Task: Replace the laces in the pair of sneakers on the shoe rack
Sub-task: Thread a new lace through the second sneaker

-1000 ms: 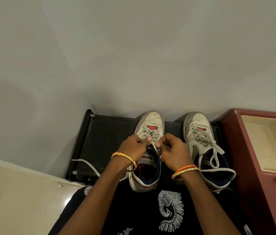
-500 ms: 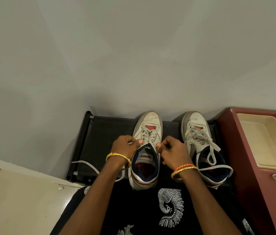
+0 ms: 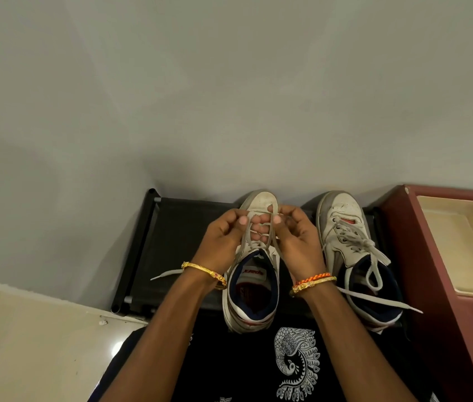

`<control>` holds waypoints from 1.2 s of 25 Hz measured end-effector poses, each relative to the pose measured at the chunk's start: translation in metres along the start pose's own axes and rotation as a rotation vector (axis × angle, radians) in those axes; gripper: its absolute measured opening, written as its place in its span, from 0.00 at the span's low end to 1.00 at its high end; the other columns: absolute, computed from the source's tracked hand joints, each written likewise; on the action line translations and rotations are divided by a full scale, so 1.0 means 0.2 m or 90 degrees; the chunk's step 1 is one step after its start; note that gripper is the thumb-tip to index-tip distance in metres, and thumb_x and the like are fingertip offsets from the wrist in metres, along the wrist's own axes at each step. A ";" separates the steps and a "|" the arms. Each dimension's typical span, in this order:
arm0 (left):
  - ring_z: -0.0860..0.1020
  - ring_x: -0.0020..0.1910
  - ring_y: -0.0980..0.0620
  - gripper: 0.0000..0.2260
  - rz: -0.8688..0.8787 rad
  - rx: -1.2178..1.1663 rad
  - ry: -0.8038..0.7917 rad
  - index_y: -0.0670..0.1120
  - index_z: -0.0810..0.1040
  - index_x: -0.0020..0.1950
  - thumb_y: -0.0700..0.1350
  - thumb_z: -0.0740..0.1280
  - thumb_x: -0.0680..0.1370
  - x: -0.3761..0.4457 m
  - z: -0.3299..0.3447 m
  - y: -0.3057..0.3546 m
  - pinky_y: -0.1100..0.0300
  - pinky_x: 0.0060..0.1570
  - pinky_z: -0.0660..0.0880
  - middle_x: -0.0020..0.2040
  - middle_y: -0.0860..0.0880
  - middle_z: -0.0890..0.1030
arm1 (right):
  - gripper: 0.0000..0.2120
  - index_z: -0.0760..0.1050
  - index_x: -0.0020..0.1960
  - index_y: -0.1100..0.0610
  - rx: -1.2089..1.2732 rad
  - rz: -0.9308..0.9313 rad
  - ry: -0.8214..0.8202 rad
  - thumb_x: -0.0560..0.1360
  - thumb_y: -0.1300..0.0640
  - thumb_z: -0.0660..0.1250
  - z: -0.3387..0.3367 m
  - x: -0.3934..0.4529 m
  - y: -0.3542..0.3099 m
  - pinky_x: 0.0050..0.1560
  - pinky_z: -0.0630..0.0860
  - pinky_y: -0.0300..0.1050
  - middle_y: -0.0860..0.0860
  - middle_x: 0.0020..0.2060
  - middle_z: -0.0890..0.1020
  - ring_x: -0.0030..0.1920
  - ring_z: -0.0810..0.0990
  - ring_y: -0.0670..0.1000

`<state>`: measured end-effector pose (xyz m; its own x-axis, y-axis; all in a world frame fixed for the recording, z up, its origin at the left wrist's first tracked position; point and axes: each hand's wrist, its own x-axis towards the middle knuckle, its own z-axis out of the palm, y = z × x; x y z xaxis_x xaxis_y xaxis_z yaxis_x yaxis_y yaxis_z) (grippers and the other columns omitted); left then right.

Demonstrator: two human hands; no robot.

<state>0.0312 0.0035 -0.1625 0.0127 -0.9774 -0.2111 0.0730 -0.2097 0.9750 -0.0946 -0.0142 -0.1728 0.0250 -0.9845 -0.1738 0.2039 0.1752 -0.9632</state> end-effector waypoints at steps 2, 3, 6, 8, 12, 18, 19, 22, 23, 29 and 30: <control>0.79 0.38 0.63 0.09 0.037 0.056 -0.039 0.39 0.77 0.54 0.36 0.57 0.80 0.01 -0.01 -0.02 0.70 0.41 0.75 0.41 0.52 0.80 | 0.13 0.76 0.49 0.56 -0.051 -0.007 -0.002 0.77 0.72 0.59 -0.02 0.03 0.02 0.42 0.80 0.44 0.54 0.42 0.82 0.40 0.82 0.49; 0.79 0.38 0.64 0.10 0.063 0.085 -0.062 0.39 0.77 0.55 0.34 0.58 0.80 0.02 -0.02 -0.02 0.70 0.42 0.75 0.41 0.53 0.80 | 0.15 0.77 0.49 0.54 -0.077 -0.013 -0.007 0.76 0.72 0.60 -0.02 0.03 0.03 0.42 0.79 0.43 0.53 0.43 0.82 0.41 0.81 0.48; 0.81 0.42 0.59 0.12 0.099 0.105 -0.136 0.42 0.78 0.57 0.32 0.63 0.76 0.05 -0.05 -0.03 0.66 0.47 0.77 0.40 0.55 0.84 | 0.15 0.80 0.45 0.55 -0.080 -0.012 -0.031 0.74 0.73 0.63 -0.04 0.04 0.04 0.44 0.79 0.41 0.53 0.43 0.83 0.42 0.82 0.47; 0.83 0.43 0.54 0.11 0.073 0.070 -0.154 0.41 0.80 0.54 0.32 0.67 0.73 0.07 -0.07 -0.02 0.64 0.47 0.77 0.39 0.51 0.85 | 0.15 0.80 0.43 0.56 -0.070 -0.020 -0.052 0.72 0.75 0.64 -0.05 0.05 0.03 0.43 0.80 0.44 0.52 0.39 0.84 0.42 0.83 0.49; 0.84 0.40 0.51 0.13 -0.049 0.002 -0.096 0.43 0.71 0.50 0.33 0.70 0.71 0.08 -0.07 -0.01 0.62 0.45 0.78 0.37 0.46 0.85 | 0.13 0.72 0.45 0.59 0.006 0.010 -0.068 0.69 0.75 0.68 -0.05 0.05 0.02 0.38 0.81 0.43 0.52 0.34 0.85 0.37 0.84 0.49; 0.83 0.49 0.52 0.14 0.011 0.040 -0.107 0.40 0.78 0.59 0.34 0.68 0.73 0.09 -0.10 -0.02 0.64 0.48 0.78 0.47 0.46 0.84 | 0.11 0.78 0.51 0.62 -0.088 -0.039 -0.233 0.72 0.72 0.66 -0.13 0.06 -0.01 0.47 0.80 0.41 0.54 0.46 0.85 0.45 0.84 0.52; 0.82 0.49 0.53 0.14 0.013 0.045 -0.098 0.41 0.79 0.58 0.34 0.68 0.73 0.10 -0.11 -0.03 0.65 0.48 0.77 0.47 0.47 0.84 | 0.10 0.79 0.51 0.63 -0.102 -0.045 -0.237 0.72 0.71 0.66 -0.14 0.06 -0.01 0.48 0.79 0.40 0.55 0.46 0.84 0.46 0.84 0.52; 0.82 0.50 0.54 0.11 0.041 0.083 -0.080 0.44 0.81 0.55 0.37 0.70 0.73 0.10 -0.10 -0.04 0.64 0.52 0.77 0.45 0.50 0.85 | 0.05 0.81 0.47 0.61 -0.170 -0.059 -0.154 0.73 0.66 0.68 -0.13 0.08 0.02 0.44 0.77 0.36 0.51 0.42 0.85 0.43 0.84 0.47; 0.82 0.49 0.55 0.11 0.089 0.152 -0.066 0.45 0.82 0.54 0.38 0.71 0.73 0.10 -0.10 -0.05 0.65 0.54 0.76 0.46 0.49 0.85 | 0.04 0.81 0.46 0.59 -0.178 -0.053 -0.128 0.73 0.65 0.68 -0.12 0.09 0.03 0.43 0.77 0.35 0.50 0.39 0.85 0.41 0.83 0.46; 0.69 0.46 0.51 0.12 0.540 0.682 0.030 0.46 0.84 0.51 0.41 0.65 0.72 0.13 -0.11 -0.07 0.57 0.36 0.71 0.38 0.50 0.83 | 0.05 0.81 0.44 0.64 -0.242 -0.039 -0.025 0.75 0.64 0.66 -0.08 0.11 0.10 0.46 0.80 0.52 0.63 0.39 0.83 0.42 0.82 0.61; 0.67 0.46 0.51 0.12 0.585 0.722 0.039 0.47 0.84 0.51 0.44 0.63 0.72 0.14 -0.11 -0.07 0.57 0.36 0.69 0.37 0.51 0.83 | 0.06 0.80 0.43 0.65 -0.246 -0.029 -0.015 0.76 0.64 0.66 -0.08 0.12 0.11 0.46 0.79 0.53 0.65 0.38 0.83 0.41 0.82 0.62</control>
<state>0.0521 -0.0193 -0.1841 -0.3358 -0.7798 0.5283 -0.7922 0.5373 0.2894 -0.1044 -0.0334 -0.2018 0.0471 -0.9906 -0.1282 -0.1780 0.1179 -0.9769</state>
